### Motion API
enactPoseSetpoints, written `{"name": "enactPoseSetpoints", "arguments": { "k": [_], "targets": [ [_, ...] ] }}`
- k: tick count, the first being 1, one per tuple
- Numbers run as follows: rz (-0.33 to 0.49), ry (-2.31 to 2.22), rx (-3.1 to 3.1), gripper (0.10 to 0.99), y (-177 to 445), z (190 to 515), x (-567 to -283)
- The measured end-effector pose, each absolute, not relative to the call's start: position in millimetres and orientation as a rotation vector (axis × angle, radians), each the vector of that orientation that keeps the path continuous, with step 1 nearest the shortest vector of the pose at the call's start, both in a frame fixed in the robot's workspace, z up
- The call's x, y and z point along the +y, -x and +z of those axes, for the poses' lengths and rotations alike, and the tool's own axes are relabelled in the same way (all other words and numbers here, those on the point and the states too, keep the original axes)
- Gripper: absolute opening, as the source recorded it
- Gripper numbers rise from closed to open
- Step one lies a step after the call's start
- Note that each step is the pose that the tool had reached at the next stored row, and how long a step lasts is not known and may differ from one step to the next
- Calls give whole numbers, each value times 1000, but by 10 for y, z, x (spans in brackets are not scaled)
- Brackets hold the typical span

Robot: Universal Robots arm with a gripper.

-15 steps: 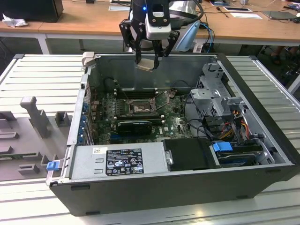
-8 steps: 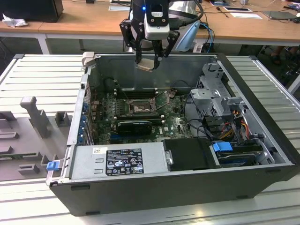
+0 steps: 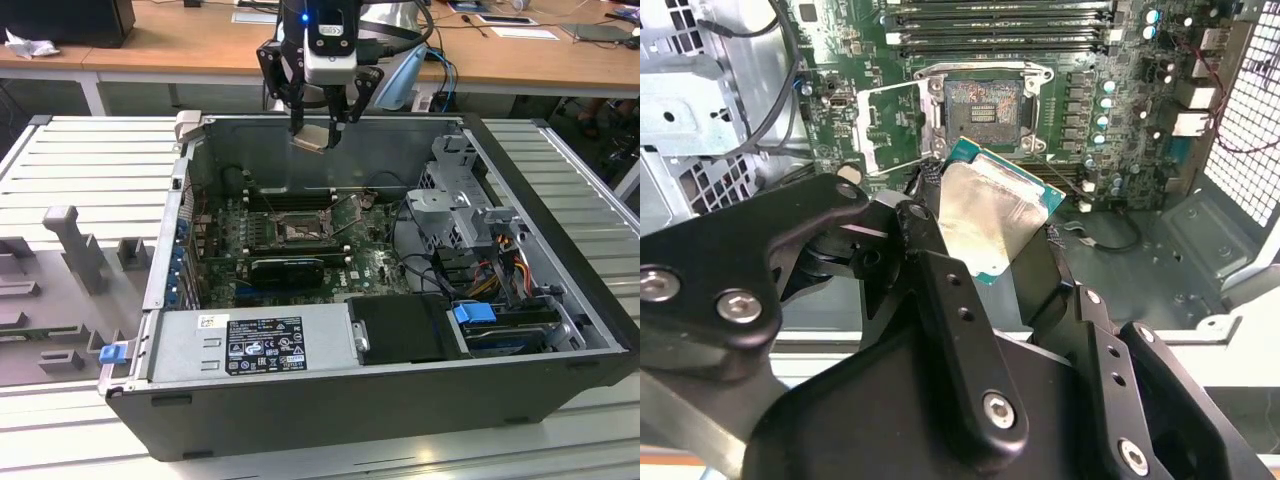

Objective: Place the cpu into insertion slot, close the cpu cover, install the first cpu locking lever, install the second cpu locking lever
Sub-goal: 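Place the cpu into insertion slot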

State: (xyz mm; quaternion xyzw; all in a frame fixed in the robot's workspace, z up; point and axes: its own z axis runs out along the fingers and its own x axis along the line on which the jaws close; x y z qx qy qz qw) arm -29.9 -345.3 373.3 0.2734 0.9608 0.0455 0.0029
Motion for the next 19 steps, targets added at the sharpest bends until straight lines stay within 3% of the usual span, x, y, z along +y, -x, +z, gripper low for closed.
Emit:
{"name": "enactPoseSetpoints", "arguments": {
  "k": [19],
  "targets": [
    [142,-1006,2962,525,299,3732,-3453]
  ]
}}
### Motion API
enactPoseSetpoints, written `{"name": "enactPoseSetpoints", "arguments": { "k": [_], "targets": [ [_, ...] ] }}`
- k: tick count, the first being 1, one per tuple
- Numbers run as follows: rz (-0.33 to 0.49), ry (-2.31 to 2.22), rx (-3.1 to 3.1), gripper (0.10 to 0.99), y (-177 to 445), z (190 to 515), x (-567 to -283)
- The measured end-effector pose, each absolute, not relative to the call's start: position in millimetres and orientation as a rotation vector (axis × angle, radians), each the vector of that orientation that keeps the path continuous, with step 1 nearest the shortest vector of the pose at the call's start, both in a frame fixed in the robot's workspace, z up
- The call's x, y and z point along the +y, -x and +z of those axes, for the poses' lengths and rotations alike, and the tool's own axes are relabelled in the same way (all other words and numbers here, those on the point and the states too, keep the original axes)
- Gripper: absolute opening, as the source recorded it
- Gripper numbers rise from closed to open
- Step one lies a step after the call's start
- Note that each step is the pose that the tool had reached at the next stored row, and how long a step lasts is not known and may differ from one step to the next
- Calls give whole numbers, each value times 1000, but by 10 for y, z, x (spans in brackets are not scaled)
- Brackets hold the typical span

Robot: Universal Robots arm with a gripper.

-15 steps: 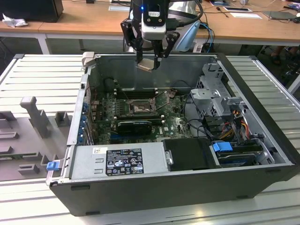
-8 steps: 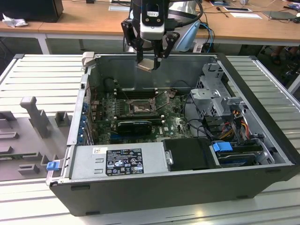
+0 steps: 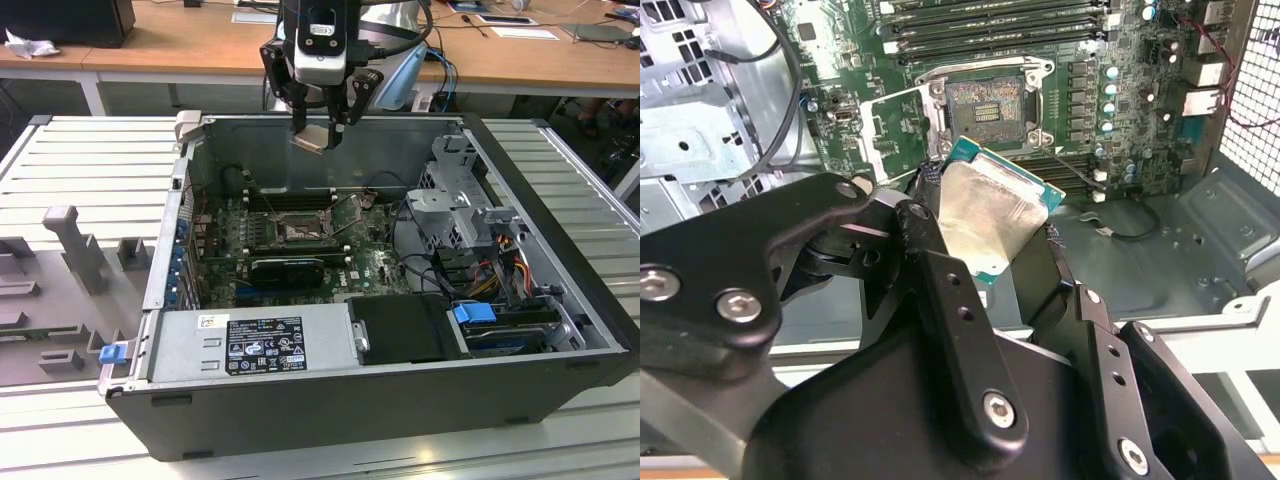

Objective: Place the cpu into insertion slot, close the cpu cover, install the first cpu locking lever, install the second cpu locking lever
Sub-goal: 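Place the cpu into insertion slot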

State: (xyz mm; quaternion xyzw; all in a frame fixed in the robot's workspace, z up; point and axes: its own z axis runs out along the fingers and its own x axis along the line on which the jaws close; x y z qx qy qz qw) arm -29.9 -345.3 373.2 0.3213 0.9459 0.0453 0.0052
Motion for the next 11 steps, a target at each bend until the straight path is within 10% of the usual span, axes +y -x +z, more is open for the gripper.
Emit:
{"name": "enactPoseSetpoints", "arguments": {
  "k": [11],
  "targets": [
    [141,-1100,2925,525,299,3732,-3453]
  ]
}}
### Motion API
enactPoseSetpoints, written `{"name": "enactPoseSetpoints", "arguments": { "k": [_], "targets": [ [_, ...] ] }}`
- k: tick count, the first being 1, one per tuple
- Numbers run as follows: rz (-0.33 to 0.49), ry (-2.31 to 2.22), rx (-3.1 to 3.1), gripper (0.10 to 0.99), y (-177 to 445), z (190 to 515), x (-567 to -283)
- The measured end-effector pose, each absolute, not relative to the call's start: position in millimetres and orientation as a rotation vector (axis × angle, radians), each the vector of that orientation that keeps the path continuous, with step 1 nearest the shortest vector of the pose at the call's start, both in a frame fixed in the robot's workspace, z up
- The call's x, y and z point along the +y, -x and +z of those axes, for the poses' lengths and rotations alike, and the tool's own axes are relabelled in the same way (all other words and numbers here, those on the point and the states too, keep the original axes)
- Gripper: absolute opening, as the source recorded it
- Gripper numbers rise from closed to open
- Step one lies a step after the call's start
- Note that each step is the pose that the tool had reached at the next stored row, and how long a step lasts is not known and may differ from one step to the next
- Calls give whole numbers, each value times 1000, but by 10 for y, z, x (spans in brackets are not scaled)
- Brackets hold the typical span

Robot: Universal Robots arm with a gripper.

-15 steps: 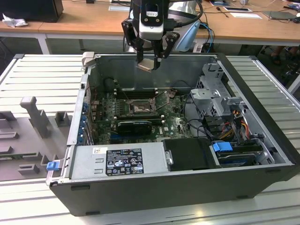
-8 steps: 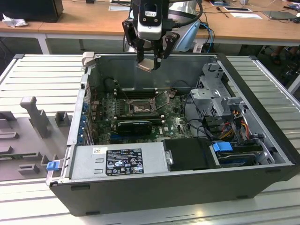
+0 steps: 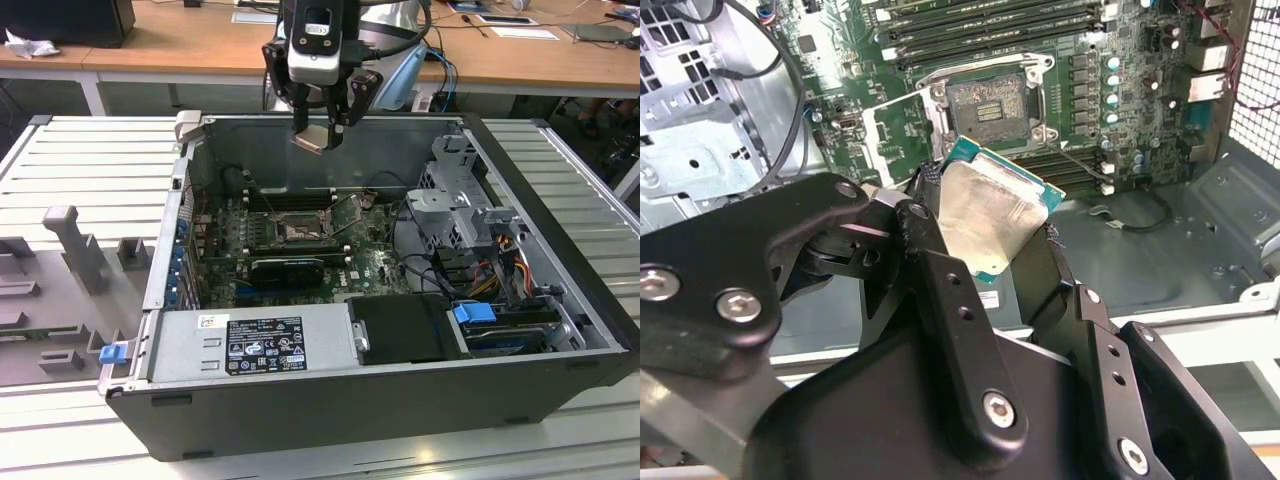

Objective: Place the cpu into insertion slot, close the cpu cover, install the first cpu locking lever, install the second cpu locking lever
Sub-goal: 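Place the cpu into insertion slot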

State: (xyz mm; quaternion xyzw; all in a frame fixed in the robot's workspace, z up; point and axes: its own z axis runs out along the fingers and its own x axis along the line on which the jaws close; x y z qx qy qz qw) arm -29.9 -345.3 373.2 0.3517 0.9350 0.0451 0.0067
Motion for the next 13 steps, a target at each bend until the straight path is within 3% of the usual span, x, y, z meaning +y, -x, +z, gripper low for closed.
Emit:
{"name": "enactPoseSetpoints", "arguments": {
  "k": [13],
  "targets": [
    [140,-1213,2876,525,299,3732,-3453]
  ]
}}
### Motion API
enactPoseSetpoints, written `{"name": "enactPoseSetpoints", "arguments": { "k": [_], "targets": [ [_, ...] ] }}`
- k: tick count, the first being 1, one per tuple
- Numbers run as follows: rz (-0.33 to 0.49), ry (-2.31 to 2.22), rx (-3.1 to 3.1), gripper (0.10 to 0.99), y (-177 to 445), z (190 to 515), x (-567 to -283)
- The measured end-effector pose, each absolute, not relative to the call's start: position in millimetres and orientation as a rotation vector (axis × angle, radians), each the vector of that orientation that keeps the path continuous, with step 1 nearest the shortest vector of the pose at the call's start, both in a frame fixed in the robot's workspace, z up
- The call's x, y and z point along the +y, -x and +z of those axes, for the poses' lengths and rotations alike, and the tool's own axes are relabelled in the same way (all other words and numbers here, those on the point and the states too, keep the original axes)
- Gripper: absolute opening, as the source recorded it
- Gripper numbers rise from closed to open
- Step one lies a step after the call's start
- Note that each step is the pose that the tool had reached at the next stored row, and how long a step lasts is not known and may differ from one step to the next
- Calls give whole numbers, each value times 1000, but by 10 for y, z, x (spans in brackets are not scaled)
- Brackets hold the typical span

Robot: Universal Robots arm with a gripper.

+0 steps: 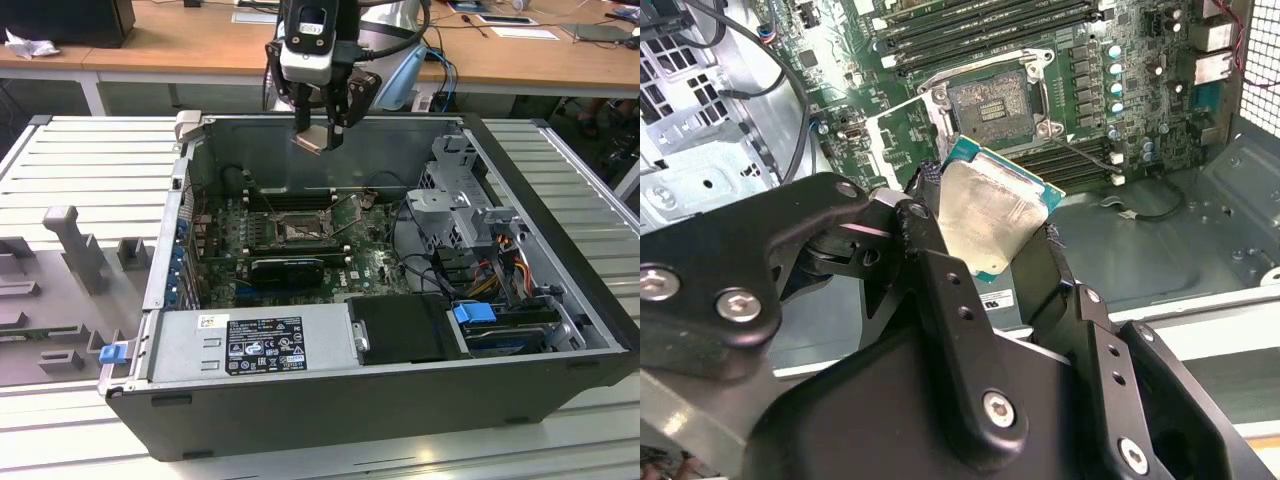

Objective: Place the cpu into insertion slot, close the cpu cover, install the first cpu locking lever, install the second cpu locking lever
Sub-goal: 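Place the cpu into insertion slot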

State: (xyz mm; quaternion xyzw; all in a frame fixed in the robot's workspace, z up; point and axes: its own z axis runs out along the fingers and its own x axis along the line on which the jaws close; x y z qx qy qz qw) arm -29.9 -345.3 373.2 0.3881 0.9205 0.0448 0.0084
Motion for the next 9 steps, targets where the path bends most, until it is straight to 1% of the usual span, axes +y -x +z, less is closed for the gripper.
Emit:
{"name": "enactPoseSetpoints", "arguments": {
  "k": [9],
  "targets": [
    [139,-1292,2839,525,300,3731,-3453]
  ]
}}
